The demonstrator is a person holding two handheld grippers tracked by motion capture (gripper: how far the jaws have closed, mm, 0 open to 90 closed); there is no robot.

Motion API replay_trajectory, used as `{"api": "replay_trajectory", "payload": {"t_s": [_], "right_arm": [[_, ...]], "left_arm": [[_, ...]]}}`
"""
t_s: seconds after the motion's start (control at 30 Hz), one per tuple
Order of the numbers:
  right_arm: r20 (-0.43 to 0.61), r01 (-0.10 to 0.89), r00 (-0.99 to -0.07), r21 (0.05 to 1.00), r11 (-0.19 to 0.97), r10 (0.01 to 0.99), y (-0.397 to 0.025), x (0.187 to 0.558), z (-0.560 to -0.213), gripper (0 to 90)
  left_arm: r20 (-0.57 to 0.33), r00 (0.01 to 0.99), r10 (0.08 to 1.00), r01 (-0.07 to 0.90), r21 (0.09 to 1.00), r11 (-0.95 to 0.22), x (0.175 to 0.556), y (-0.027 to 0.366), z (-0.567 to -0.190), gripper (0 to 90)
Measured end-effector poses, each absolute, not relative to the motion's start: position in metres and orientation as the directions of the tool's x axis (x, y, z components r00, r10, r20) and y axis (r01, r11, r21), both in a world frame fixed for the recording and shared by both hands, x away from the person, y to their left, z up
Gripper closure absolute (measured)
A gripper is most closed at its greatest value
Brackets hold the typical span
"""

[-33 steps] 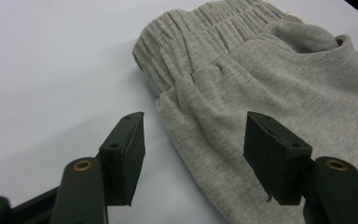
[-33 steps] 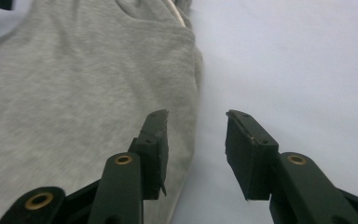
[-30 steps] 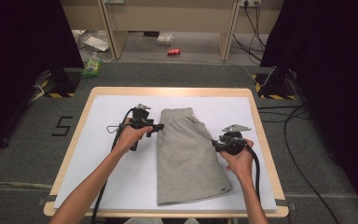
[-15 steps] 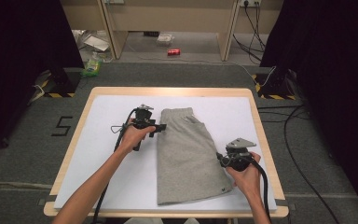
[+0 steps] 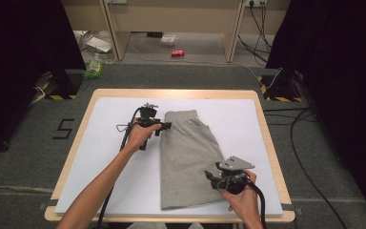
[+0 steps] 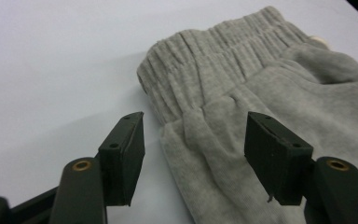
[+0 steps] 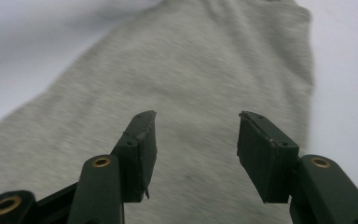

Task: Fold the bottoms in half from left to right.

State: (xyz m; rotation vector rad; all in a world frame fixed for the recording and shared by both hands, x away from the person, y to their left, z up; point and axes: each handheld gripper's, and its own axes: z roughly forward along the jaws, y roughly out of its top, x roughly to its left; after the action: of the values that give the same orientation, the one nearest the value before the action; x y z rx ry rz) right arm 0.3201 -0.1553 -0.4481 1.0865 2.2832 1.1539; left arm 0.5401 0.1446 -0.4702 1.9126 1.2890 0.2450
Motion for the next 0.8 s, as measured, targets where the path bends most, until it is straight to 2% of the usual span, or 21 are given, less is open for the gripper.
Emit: {"api": "replay_trajectory", "payload": {"t_s": [0.3, 0.53, 0.7, 0.8], "right_arm": [[0.081, 0.443, -0.729, 0.813, 0.378, 0.68, -0.111, 0.299, -0.456, 46.5], [0.08, 0.401, -0.794, 0.814, 0.421, 0.603, -0.074, 0.284, -0.463, 45.6], [0.071, 0.397, -0.811, 0.795, 0.459, 0.58, -0.054, 0.281, -0.471, 41.2], [0.075, 0.408, -0.813, 0.781, 0.473, 0.577, -0.047, 0.278, -0.478, 38.3]], "left_arm": [[-0.239, 0.467, 0.851, 0.703, 0.685, -0.193, 0.559, 0.131, -0.476, 49.3], [-0.228, 0.47, 0.853, 0.712, 0.669, -0.214, 0.565, 0.129, -0.48, 51.6], [-0.182, 0.493, 0.851, 0.691, 0.676, -0.256, 0.566, 0.127, -0.483, 53.4], [-0.187, 0.491, 0.851, 0.697, 0.67, -0.255, 0.567, 0.127, -0.482, 54.9]]}}
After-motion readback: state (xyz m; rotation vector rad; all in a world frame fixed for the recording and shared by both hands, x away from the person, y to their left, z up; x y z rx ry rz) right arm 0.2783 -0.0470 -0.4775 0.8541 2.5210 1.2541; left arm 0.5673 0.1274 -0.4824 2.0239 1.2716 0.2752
